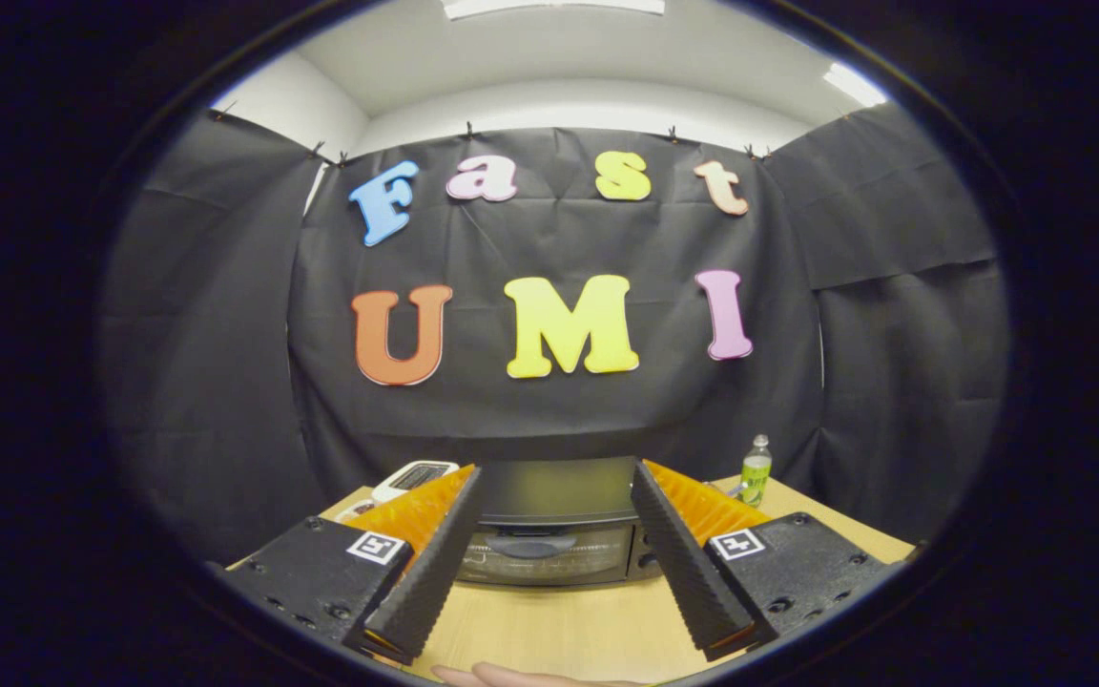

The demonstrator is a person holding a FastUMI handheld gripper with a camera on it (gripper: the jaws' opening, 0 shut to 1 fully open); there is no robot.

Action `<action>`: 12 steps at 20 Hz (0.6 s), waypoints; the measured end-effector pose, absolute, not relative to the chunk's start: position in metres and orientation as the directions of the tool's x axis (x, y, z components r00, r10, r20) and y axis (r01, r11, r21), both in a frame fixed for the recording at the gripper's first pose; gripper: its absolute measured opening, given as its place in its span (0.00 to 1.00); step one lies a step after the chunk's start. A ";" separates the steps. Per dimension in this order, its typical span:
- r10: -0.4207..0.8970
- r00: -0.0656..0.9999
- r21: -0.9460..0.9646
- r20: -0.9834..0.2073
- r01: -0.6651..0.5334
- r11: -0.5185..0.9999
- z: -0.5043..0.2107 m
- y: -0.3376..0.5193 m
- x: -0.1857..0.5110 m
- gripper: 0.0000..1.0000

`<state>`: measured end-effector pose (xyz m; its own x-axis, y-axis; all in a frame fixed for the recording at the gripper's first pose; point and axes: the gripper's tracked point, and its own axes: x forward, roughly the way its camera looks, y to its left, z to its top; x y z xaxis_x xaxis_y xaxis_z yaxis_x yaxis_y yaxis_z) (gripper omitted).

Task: Open the toaster oven, put the food inside, and close the toaster oven door.

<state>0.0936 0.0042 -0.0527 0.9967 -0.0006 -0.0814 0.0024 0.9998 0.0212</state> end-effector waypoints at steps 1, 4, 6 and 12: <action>-0.002 0.995 0.018 -0.097 0.003 1.000 -0.063 0.006 0.105 1.00; -0.001 0.989 0.022 -0.145 0.004 1.000 -0.097 0.009 0.141 1.00; 0.005 0.982 0.024 -0.187 -0.001 1.000 -0.124 0.012 0.163 1.00; -0.033 0.982 -0.038 -0.186 0.026 0.999 -0.171 0.011 0.211 1.00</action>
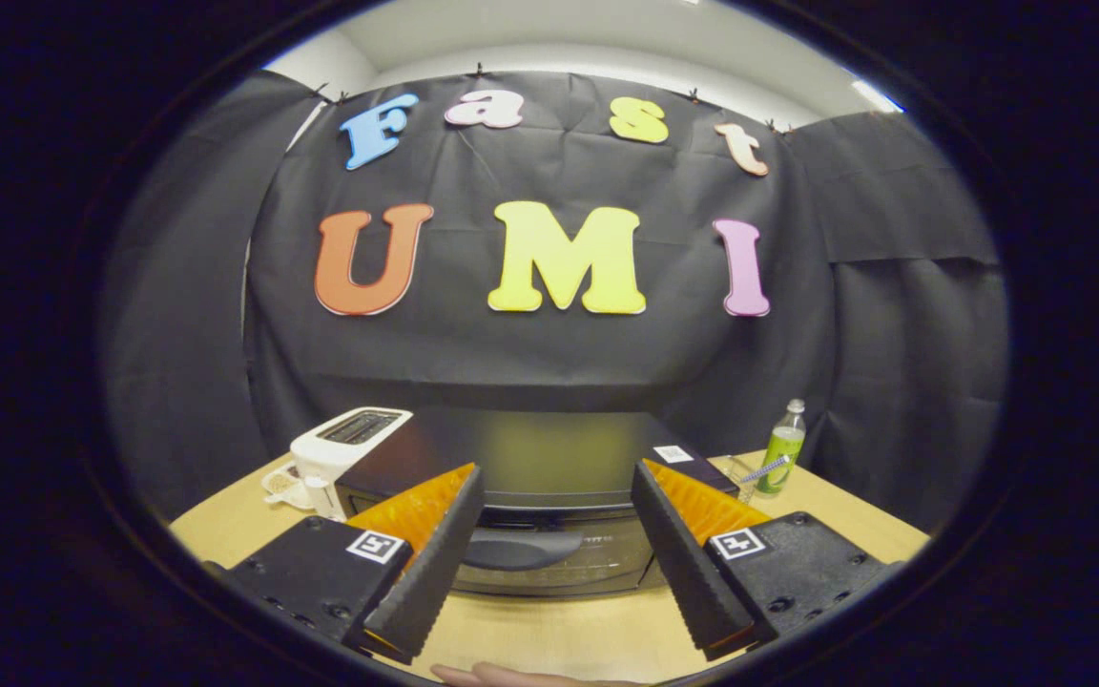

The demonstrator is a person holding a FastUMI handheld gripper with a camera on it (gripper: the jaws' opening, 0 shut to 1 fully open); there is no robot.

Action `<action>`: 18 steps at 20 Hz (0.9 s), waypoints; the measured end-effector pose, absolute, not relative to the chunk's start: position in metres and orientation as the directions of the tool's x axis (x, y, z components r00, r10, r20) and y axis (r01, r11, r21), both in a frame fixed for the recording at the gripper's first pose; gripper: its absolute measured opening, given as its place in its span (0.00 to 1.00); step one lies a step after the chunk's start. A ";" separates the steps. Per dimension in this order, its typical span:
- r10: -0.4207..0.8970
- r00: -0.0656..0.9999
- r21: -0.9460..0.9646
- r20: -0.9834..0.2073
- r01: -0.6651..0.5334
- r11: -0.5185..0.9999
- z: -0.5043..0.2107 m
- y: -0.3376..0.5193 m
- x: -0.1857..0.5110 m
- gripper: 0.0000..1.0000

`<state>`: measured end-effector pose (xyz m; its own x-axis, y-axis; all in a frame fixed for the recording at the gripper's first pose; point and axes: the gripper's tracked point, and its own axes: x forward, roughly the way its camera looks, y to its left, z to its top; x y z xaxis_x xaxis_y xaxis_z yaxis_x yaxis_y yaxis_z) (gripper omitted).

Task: Open the toaster oven, put the food inside, and close the toaster oven door.

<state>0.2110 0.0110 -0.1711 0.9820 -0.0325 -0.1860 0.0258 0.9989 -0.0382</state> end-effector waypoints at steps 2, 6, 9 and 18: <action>0.037 0.975 0.028 -0.221 -0.031 0.999 -0.189 0.026 0.221 1.00; 0.047 0.966 0.038 -0.254 -0.038 0.999 -0.212 0.025 0.235 1.00; 0.023 0.966 -0.006 -0.258 -0.026 1.000 -0.215 0.025 0.235 1.00; 0.011 0.959 -0.005 -0.285 -0.013 1.000 -0.223 0.024 0.215 1.00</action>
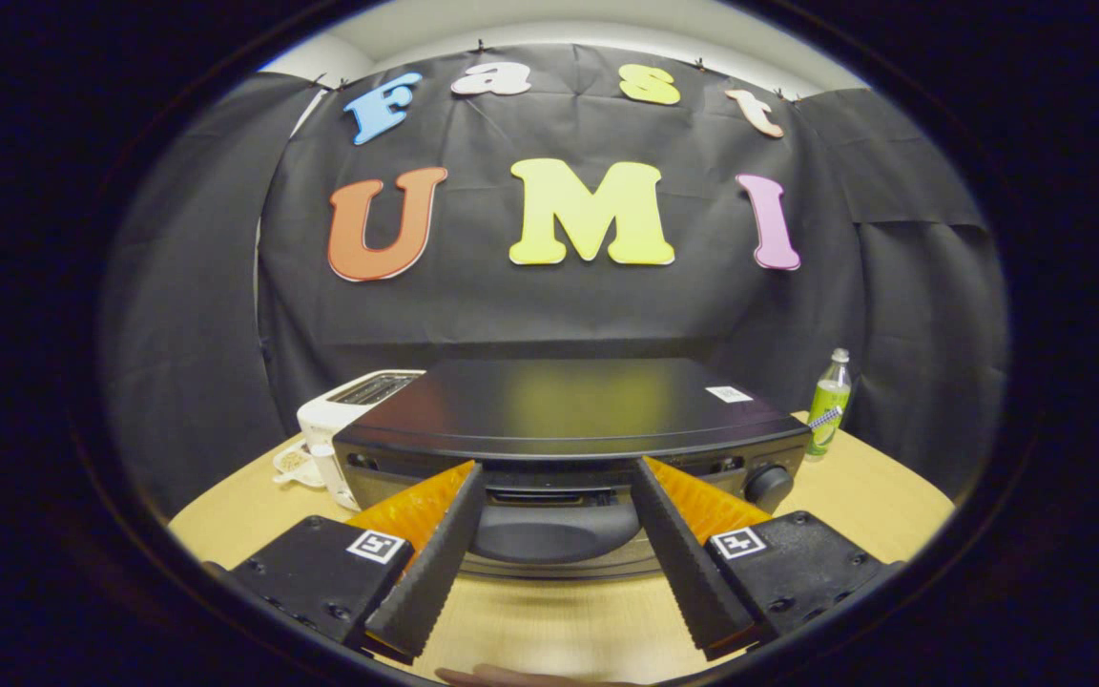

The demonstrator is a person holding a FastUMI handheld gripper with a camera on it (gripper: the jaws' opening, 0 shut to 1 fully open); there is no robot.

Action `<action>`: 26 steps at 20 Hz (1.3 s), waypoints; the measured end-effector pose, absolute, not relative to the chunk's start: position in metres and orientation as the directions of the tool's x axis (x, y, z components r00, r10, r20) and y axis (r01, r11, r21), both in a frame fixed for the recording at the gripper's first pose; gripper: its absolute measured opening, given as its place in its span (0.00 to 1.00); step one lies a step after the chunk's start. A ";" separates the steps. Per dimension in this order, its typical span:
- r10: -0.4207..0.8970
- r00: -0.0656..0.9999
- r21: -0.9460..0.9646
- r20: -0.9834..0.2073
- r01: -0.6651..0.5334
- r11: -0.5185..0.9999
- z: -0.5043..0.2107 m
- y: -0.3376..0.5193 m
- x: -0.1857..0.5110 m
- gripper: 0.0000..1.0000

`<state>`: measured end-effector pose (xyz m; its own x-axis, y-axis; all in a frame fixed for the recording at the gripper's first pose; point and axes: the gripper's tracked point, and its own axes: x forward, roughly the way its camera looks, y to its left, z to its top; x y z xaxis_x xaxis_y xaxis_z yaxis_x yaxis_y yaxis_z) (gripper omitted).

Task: Open the toaster oven, put the food inside, and close the toaster oven door.

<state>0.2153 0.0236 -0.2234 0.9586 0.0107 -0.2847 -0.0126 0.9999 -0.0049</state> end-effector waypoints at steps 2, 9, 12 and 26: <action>0.008 0.945 -0.007 -0.326 -0.011 1.000 -0.227 0.023 0.203 1.00; -0.006 0.889 -0.007 -0.459 0.004 1.000 -0.253 0.022 0.152 1.00; -0.014 0.862 -0.014 -0.507 0.009 1.000 -0.267 0.020 0.134 1.00; 0.128 0.775 0.098 -0.618 -0.086 0.991 -0.285 0.025 0.075 1.00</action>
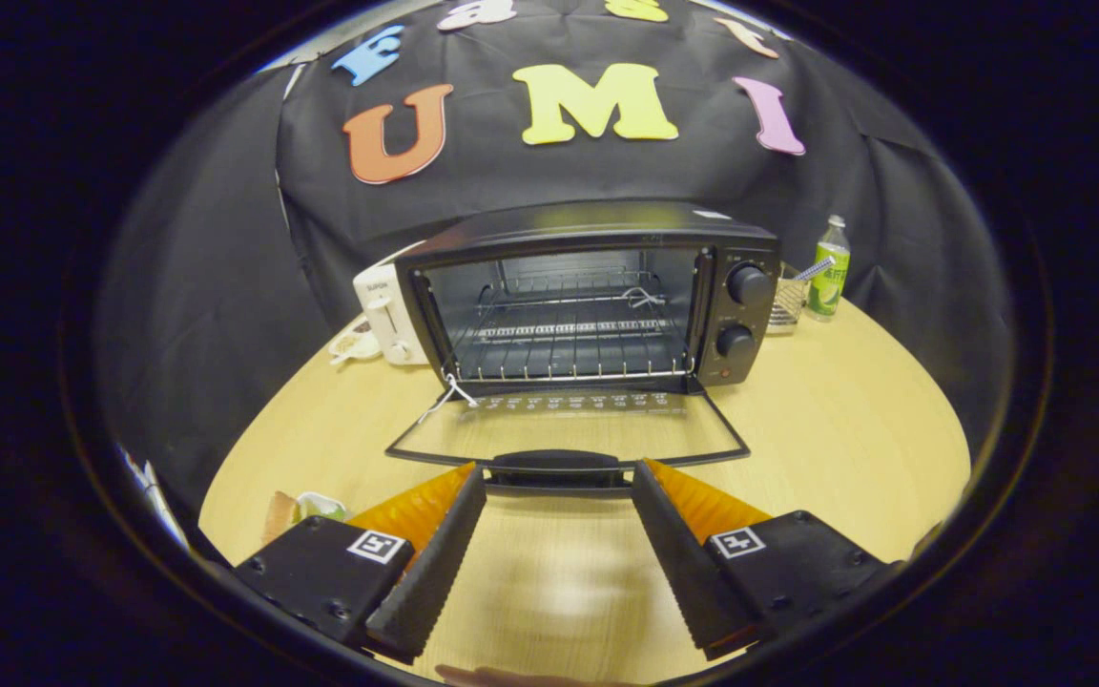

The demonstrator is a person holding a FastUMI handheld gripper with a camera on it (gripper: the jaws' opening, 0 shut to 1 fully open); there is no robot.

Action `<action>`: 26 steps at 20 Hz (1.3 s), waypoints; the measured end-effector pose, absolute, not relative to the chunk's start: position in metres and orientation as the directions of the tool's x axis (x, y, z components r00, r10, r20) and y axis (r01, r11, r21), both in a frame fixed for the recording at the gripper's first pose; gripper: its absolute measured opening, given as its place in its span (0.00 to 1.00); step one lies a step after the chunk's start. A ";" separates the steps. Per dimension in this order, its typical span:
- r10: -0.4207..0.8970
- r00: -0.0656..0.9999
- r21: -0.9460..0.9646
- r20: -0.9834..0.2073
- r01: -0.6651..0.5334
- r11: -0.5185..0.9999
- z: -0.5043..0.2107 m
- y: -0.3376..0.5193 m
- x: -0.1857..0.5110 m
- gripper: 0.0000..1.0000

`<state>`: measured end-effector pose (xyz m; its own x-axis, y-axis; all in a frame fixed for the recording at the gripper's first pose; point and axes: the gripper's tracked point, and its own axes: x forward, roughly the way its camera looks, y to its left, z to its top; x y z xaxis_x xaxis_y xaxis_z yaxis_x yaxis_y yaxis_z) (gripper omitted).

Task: Open the toaster oven, put the food inside, and close the toaster oven door.

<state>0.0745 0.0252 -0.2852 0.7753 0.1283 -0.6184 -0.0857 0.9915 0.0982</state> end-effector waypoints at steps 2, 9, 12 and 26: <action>0.152 0.775 0.117 -0.614 -0.101 0.988 -0.273 0.029 0.063 1.00; 0.395 0.678 0.329 -0.620 -0.232 0.915 -0.241 0.083 0.024 1.00; 0.505 0.587 0.420 -0.632 -0.288 0.860 -0.240 0.112 0.007 1.00; 0.667 0.117 0.630 -0.736 -0.242 0.737 -0.286 0.176 -0.023 0.84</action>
<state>-0.0231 0.1758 -0.2857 0.1166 0.6672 -0.7357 -0.2424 0.7374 0.6304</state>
